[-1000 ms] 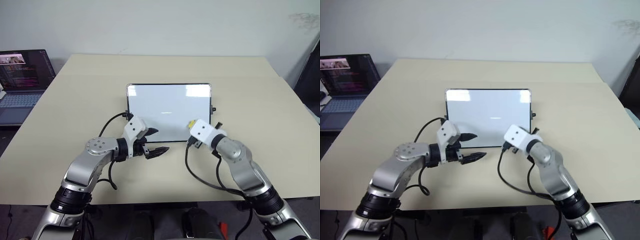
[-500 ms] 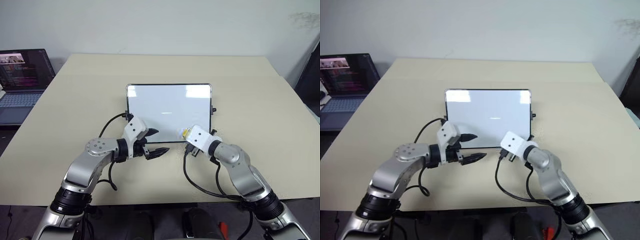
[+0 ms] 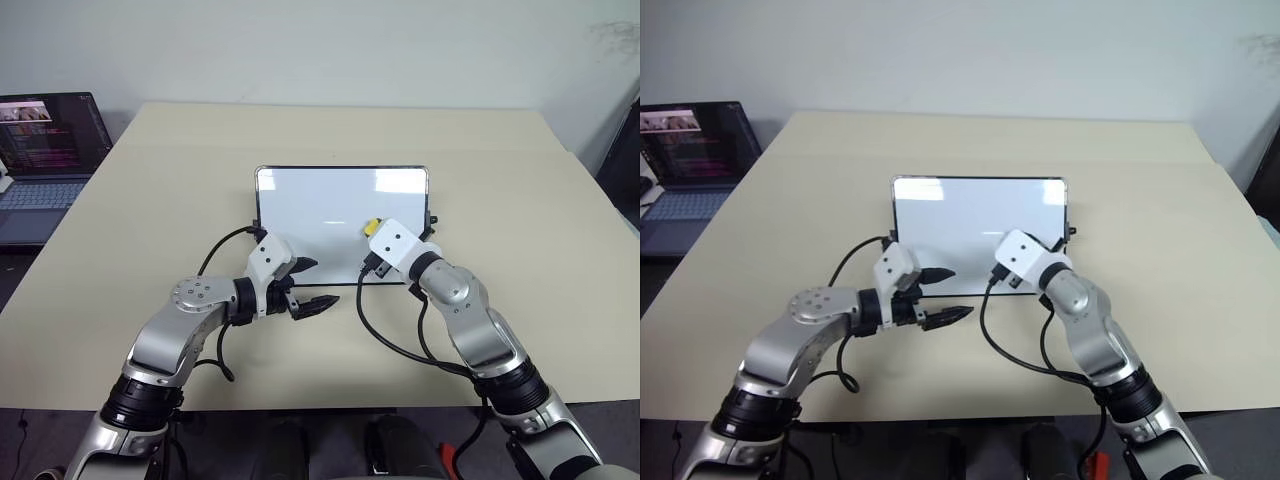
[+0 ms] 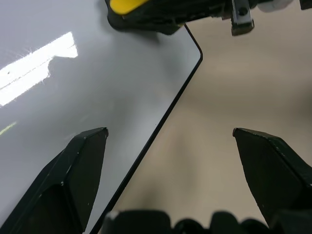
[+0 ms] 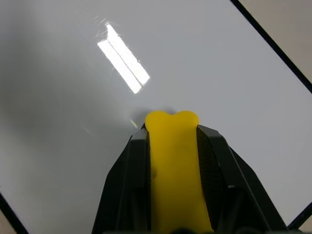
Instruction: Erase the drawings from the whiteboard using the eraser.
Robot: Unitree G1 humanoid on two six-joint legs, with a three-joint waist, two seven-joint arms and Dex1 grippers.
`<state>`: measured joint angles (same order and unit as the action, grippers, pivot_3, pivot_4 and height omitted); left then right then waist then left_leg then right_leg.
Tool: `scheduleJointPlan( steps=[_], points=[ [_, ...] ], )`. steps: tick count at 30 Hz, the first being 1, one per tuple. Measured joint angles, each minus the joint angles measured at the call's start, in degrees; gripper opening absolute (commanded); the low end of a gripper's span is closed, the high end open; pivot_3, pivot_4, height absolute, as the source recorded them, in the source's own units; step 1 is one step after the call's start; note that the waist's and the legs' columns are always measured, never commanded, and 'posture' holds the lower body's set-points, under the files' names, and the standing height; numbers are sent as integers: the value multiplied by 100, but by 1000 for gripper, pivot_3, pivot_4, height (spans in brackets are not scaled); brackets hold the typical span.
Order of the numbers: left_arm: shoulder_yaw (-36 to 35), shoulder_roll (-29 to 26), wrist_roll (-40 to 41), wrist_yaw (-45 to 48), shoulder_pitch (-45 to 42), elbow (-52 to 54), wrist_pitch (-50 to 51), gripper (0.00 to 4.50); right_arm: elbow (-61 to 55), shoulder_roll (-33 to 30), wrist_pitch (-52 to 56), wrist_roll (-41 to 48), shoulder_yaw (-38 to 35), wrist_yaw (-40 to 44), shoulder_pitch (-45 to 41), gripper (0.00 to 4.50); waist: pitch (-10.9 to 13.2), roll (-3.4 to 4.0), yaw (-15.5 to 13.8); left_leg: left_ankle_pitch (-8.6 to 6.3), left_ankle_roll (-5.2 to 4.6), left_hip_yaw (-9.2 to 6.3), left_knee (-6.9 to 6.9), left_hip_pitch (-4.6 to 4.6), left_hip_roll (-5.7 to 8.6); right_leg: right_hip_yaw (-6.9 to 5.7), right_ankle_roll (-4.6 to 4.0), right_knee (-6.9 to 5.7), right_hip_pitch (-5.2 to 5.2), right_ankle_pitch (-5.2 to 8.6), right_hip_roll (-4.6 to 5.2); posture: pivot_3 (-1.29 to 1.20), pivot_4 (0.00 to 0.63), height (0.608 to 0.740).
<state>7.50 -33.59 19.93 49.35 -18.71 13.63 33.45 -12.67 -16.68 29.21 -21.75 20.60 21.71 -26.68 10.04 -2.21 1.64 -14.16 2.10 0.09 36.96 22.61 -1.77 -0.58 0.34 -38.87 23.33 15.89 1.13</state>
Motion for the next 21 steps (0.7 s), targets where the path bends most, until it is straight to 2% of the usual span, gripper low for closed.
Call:
scheduleJointPlan(
  steps=[4,10,21],
  points=[
    [0,-1,16,-1,0,3,1,4500,-62,-162,24,0,2,153,67,985,0,0,-2,0,0,-2,0,-2,0,-4,4,0,-2,3,1,0,150,740],
    [0,-7,19,-2,5,4,5,4500,-481,-574,217,8,106,676,602,985,-1,-1,-9,0,-1,-2,1,-16,1,-4,8,-1,-13,4,0,0,150,740],
    [0,3,18,0,1,4,5,4500,-701,-712,467,63,80,950,774,985,-1,-1,-1,1,-1,0,2,-20,-1,-1,8,-6,-14,4,-4,0,150,740]
  ],
)
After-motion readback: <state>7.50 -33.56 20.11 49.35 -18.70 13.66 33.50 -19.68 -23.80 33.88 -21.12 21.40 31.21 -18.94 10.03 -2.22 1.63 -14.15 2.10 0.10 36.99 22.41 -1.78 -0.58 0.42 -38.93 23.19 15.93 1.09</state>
